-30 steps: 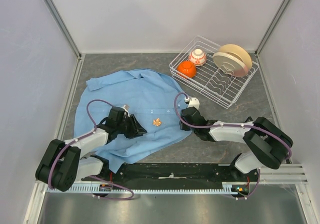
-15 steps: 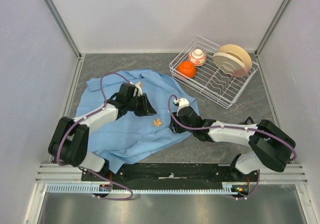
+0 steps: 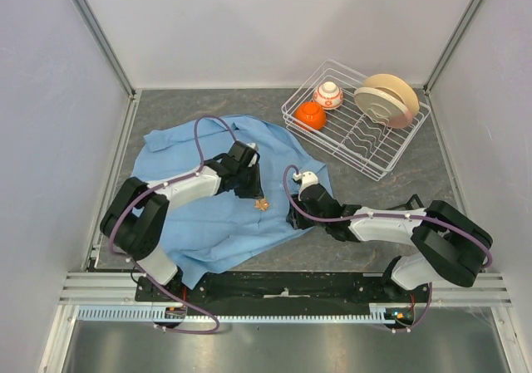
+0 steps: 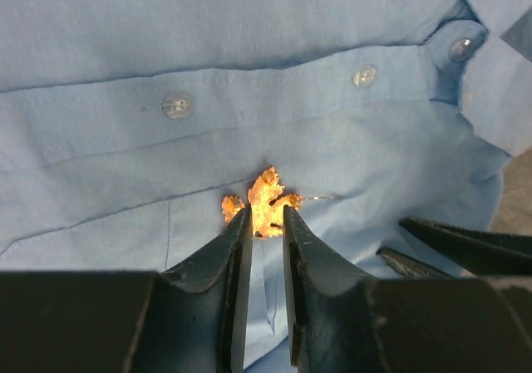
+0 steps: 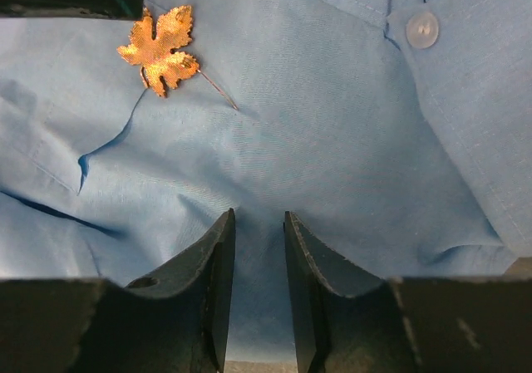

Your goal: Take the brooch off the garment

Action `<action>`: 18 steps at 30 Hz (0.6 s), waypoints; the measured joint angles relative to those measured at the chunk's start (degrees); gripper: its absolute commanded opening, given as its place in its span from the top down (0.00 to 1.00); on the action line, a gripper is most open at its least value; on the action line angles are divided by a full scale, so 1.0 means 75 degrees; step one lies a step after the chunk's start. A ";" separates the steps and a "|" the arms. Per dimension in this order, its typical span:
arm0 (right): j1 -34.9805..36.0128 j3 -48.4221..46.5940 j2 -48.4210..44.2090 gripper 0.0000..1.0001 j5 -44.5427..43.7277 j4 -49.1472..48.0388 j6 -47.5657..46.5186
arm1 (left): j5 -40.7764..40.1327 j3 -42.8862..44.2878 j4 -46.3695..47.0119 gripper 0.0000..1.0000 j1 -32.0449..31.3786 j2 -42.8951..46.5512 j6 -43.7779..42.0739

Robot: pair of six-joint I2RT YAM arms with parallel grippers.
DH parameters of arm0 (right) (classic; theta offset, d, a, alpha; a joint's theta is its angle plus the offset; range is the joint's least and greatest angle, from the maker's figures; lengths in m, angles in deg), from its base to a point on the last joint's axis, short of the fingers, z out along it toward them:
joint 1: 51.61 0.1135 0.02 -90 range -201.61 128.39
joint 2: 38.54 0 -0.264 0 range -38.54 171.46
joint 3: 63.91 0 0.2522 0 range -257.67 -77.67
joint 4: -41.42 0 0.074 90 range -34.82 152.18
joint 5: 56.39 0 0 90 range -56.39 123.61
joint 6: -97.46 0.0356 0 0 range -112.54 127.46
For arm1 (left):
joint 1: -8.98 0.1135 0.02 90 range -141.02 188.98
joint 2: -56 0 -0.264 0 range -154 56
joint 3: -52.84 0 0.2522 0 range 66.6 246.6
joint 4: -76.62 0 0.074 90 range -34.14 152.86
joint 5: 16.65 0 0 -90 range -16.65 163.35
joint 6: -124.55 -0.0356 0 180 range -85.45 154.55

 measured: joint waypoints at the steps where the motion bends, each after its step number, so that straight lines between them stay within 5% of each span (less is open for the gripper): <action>1: 0.0000 0.0012 0.0000 0.63 0.0000 -0.0006 0.0003 | -0.0146 0.0085 -0.0035 0.72 -0.0073 -0.0131 -0.0003; 18: 0.0000 0.0102 0.0000 0.63 -0.0003 -0.0198 0.0000 | -0.1326 0.0472 -0.0592 0.67 -0.0557 -0.0571 -0.0050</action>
